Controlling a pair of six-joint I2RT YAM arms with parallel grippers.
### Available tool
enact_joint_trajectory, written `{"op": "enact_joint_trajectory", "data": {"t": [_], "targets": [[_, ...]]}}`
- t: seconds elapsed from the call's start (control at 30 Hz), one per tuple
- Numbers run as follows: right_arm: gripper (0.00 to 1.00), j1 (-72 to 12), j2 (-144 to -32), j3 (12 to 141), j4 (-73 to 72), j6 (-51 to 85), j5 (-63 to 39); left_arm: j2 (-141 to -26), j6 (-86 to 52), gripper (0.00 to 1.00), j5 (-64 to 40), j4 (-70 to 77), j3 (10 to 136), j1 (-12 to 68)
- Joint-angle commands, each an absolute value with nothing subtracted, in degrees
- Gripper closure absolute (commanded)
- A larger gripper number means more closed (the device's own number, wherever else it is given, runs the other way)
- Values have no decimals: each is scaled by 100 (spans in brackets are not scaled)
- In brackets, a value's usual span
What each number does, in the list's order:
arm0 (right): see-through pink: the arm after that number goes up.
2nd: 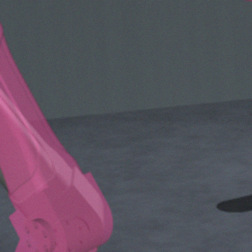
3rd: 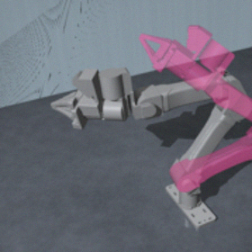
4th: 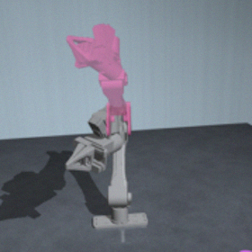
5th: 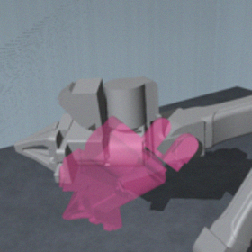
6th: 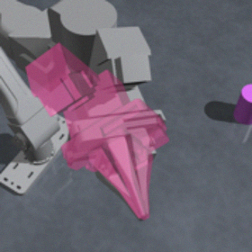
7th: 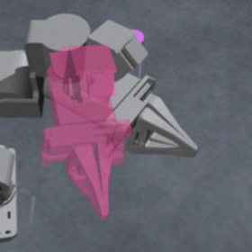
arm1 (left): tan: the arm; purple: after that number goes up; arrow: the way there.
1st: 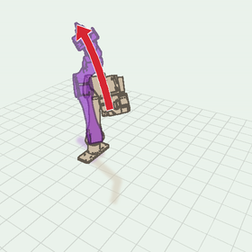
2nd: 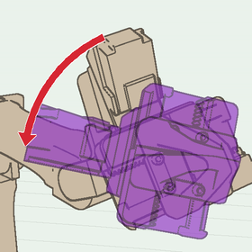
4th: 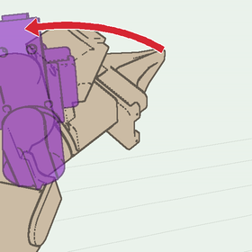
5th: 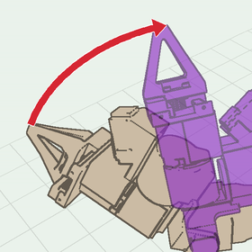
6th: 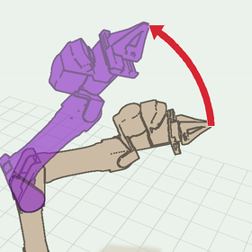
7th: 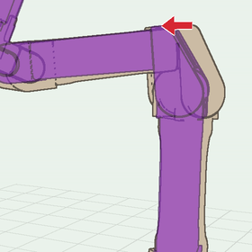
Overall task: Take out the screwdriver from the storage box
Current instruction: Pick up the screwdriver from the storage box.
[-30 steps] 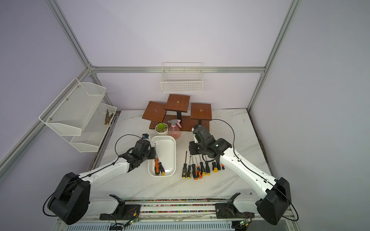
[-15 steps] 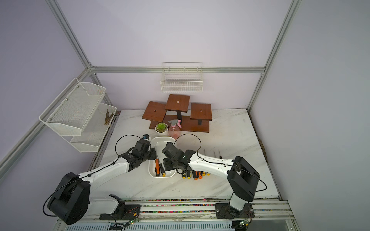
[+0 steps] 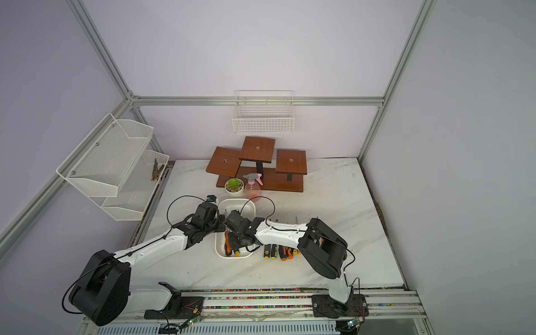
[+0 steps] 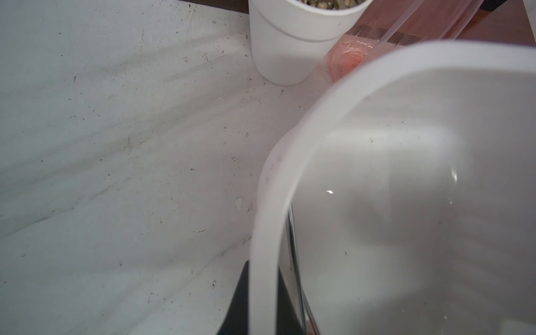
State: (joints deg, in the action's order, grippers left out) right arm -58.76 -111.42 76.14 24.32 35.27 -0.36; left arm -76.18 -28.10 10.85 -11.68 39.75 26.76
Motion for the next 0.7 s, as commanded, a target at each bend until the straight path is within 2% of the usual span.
{"op": "enact_joint_trajectory", "data": {"t": [0.0, 0.67], "targets": [[63, -5915, -11292, 7828, 2573, 3368, 154, -7595, -2936, 100, 1009, -905, 4244, 2671], [66, -5915, -11975, 8241, 3076, 3252, 773, -7532, -2928, 100, 1006, -936, 4219, 2669]]}}
